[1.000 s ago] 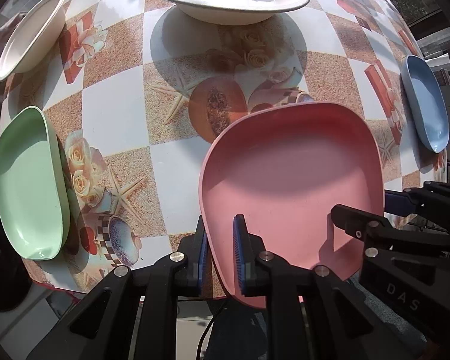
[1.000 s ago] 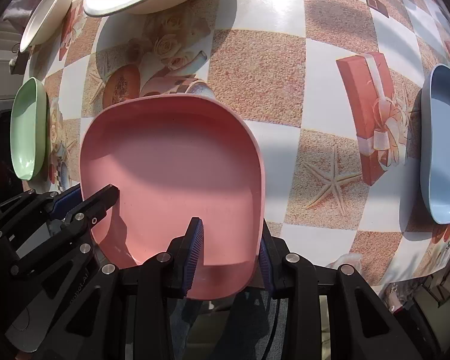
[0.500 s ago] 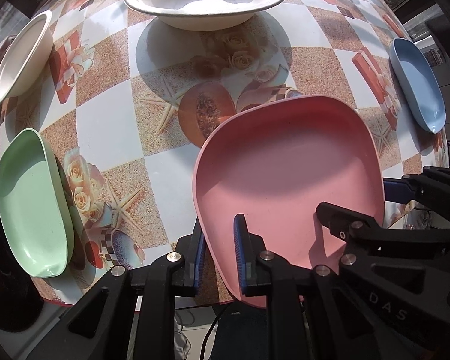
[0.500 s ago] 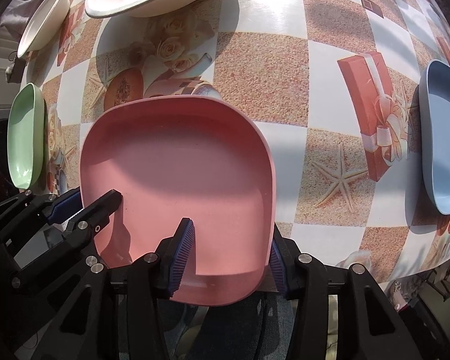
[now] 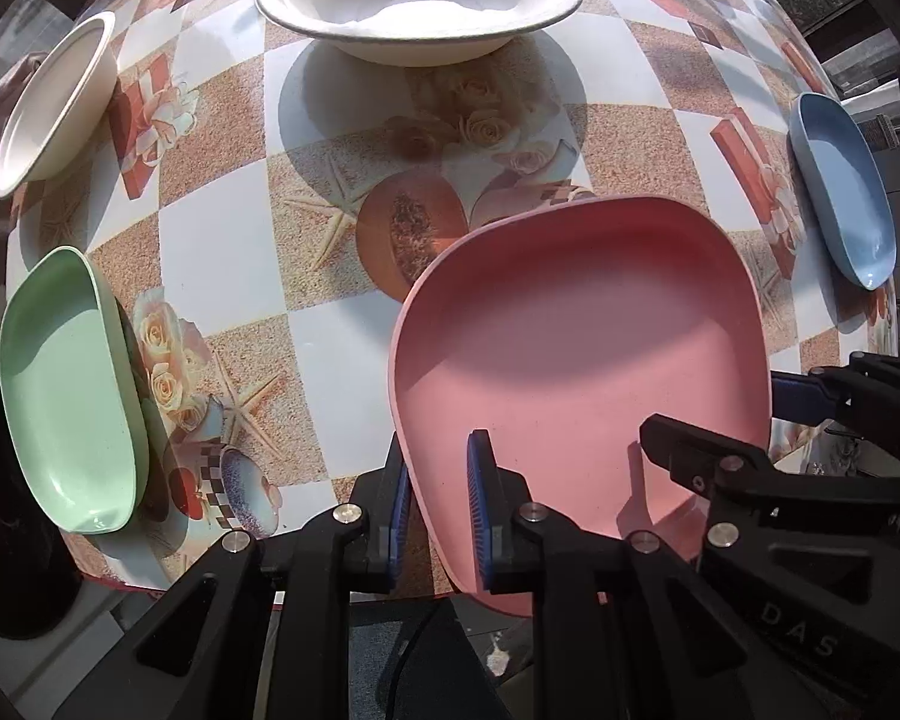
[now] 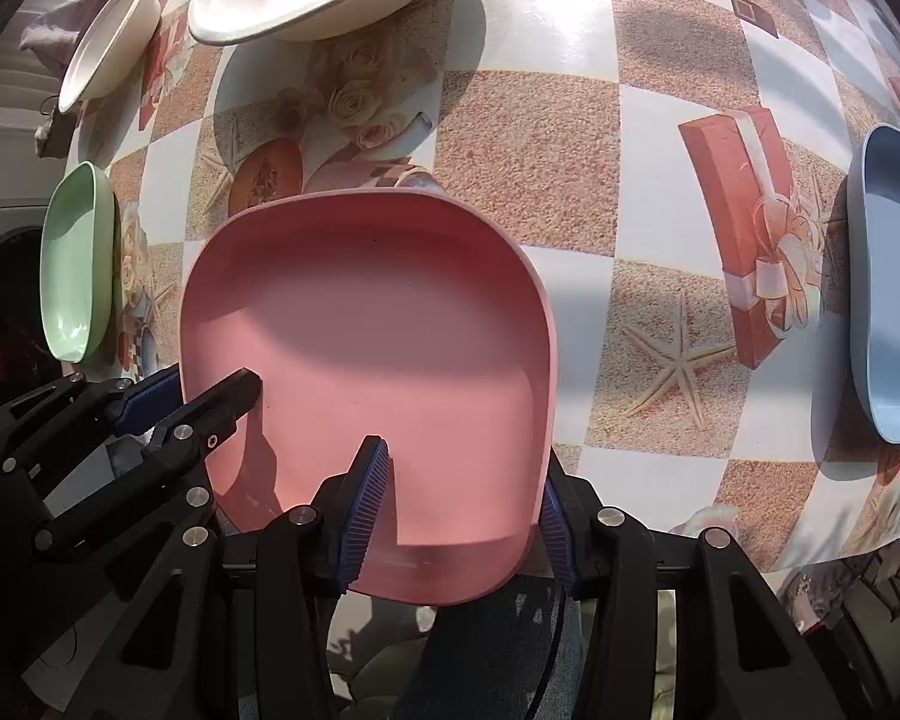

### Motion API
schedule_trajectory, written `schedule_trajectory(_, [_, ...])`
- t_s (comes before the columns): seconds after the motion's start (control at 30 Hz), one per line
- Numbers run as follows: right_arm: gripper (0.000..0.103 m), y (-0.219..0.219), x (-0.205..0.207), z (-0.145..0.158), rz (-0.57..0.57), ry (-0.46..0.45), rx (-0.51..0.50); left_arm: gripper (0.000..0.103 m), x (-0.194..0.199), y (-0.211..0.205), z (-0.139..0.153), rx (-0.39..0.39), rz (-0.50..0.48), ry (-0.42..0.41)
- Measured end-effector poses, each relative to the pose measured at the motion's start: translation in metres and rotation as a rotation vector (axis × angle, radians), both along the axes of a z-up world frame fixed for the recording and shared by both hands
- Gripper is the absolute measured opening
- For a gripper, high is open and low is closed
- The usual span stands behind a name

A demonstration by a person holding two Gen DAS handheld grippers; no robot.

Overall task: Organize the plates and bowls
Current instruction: 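Lower the pink plate onto the green plate and open both grippers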

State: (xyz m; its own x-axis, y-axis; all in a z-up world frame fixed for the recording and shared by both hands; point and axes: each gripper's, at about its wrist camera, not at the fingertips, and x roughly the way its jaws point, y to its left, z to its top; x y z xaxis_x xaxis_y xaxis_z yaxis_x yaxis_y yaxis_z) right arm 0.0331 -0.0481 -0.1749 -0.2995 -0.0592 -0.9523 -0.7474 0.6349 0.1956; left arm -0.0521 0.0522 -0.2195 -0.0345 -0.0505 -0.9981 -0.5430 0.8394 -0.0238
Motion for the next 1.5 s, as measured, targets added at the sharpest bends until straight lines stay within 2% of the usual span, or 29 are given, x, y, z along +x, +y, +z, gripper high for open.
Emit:
schedule_trajectory(0.1, [0.051, 0.007, 0.004, 0.011, -0.041, -0.010, 0.017, 0.018, -0.005, 0.009, 0.012, -0.014, -0.058, -0.029])
schedule_trajectory(0.23, [0.051, 0.033, -0.023, 0.034, -0.051, -0.028, 0.027, 0.018, -0.024, 0.040, 0.029, -0.016, -0.072, -0.052])
schedule_trajectory(0.3, [0.051, 0.049, -0.040, 0.046, -0.046, -0.033, 0.047, 0.018, -0.036, 0.065, 0.036, -0.018, -0.047, -0.069])
schedule_trajectory(0.43, [0.051, 0.086, -0.076, 0.056, -0.052, 0.019, 0.076, 0.018, -0.068, 0.110, 0.054, 0.012, 0.007, -0.103])
schedule_trajectory(0.6, [0.051, 0.119, -0.081, 0.070, 0.027, 0.030, 0.117, 0.018, -0.115, 0.152, 0.062, 0.036, 0.062, -0.116])
schedule_trajectory(0.83, [0.051, 0.177, -0.126, 0.039, 0.083, 0.060, 0.100, 0.018, -0.167, 0.184, 0.056, 0.046, 0.162, -0.118])
schedule_trajectory(1.1, [0.051, 0.203, -0.137, 0.018, 0.066, 0.058, 0.074, 0.018, -0.178, 0.208, 0.055, 0.068, 0.191, -0.175])
schedule_trajectory(1.2, [0.052, 0.206, -0.137, 0.014, 0.047, 0.086, 0.093, 0.025, -0.182, 0.218, 0.056, 0.082, 0.196, -0.218])
schedule_trajectory(1.23, [0.054, 0.209, -0.138, 0.013, 0.045, 0.083, 0.098, 0.029, -0.186, 0.222, 0.058, 0.094, 0.203, -0.232])
schedule_trajectory(1.27, [0.073, 0.208, -0.137, 0.014, 0.047, 0.073, 0.103, 0.033, -0.190, 0.226, 0.061, 0.099, 0.217, -0.249])
schedule_trajectory(1.3, [0.100, 0.208, -0.136, 0.016, 0.044, 0.068, 0.114, 0.045, -0.195, 0.231, 0.065, 0.093, 0.229, -0.277])
schedule_trajectory(1.33, [0.103, 0.206, -0.134, 0.020, 0.036, 0.069, 0.133, 0.056, -0.201, 0.236, 0.068, 0.088, 0.239, -0.307])
schedule_trajectory(1.5, [0.103, 0.193, -0.123, 0.032, -0.006, 0.019, 0.146, 0.070, -0.239, 0.254, 0.097, 0.090, 0.298, -0.411])
